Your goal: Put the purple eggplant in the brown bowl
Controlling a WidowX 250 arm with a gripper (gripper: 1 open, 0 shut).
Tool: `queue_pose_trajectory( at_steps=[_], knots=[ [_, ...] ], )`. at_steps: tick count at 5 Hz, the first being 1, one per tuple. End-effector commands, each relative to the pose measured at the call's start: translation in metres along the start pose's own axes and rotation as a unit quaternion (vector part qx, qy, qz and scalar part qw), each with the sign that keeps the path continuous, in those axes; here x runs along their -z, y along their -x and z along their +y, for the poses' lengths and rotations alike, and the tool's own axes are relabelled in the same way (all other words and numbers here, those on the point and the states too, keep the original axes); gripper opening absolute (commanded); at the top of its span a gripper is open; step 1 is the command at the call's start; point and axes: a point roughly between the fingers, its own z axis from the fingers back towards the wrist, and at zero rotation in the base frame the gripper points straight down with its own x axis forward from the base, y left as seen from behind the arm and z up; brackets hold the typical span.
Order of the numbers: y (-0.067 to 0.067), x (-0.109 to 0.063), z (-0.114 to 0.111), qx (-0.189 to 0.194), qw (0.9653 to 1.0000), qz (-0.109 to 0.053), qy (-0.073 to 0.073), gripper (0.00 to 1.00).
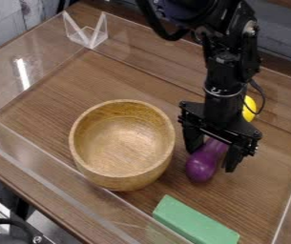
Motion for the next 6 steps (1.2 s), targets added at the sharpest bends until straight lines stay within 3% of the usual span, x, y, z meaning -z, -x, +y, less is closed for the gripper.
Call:
queue_pose_trajectory(
  at_steps=[1,6],
  knots=[
    [-0.0138,-0.0121,-0.0062,0.007,0.9995,-0.031,0.004,1.00],
    [-0.0211,-0.0123,-0.0065,0.001,0.9990,-0.045,0.008,1.00]
  ],
)
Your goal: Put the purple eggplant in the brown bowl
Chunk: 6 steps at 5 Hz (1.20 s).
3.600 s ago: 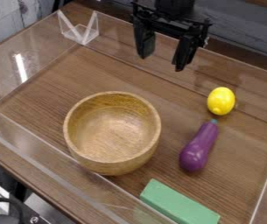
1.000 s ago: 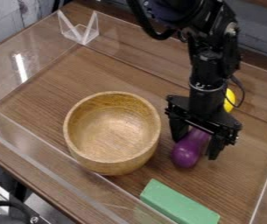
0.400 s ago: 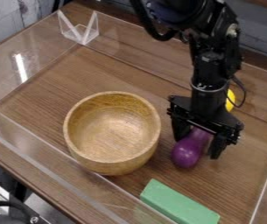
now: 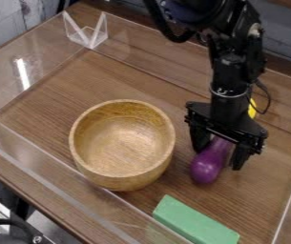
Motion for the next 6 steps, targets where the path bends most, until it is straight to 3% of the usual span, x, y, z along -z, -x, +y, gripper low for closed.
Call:
queue_pose_trajectory(
  at_steps=[1,2,3,6],
  knots=[
    [-0.0112,-0.0128,-0.0030,0.003,0.9996,-0.028,0.005,1.00],
    [-0.0111,-0.0137,-0.0029,0.002,0.9995,-0.030,0.006,1.00],
    [-0.0107,-0.0124,-0.0018,-0.001,0.9996,-0.030,0.005,0.00],
    [-0.0040,-0.0215,0.0039,-0.010,0.9997,-0.021,0.004,0.00]
  ],
)
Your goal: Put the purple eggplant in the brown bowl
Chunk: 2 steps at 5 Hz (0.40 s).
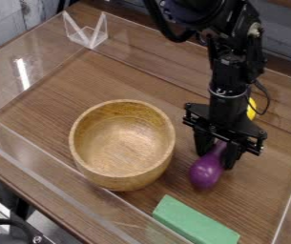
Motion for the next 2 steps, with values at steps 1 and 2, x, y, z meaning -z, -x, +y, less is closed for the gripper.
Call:
queue_pose_trajectory(
  at_steps=[1,2],
  knots=[
    [-0.0058,-0.0248,0.0012,0.000,0.9994,-0.034,0.004,0.00],
    [-0.0038,-0.0331,0.0044,-0.004,0.9994,-0.034,0.003,0.00]
  ],
)
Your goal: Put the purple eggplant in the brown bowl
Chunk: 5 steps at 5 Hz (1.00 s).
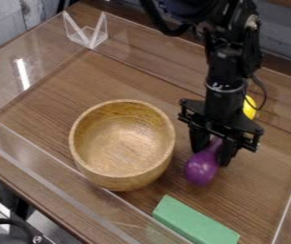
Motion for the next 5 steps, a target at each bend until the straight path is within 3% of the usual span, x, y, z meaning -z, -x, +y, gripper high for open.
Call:
queue_pose_trajectory(
  at_steps=[1,3,5],
  knots=[
    [-0.006,-0.028,0.003,-0.002,0.9994,-0.035,0.002,0.00],
    [-0.002,-0.051,0.019,-0.016,0.9988,-0.045,-0.002,0.00],
    [0.010,-0.068,0.074,-0.043,0.9979,-0.047,-0.013,0.00]
  ],
)
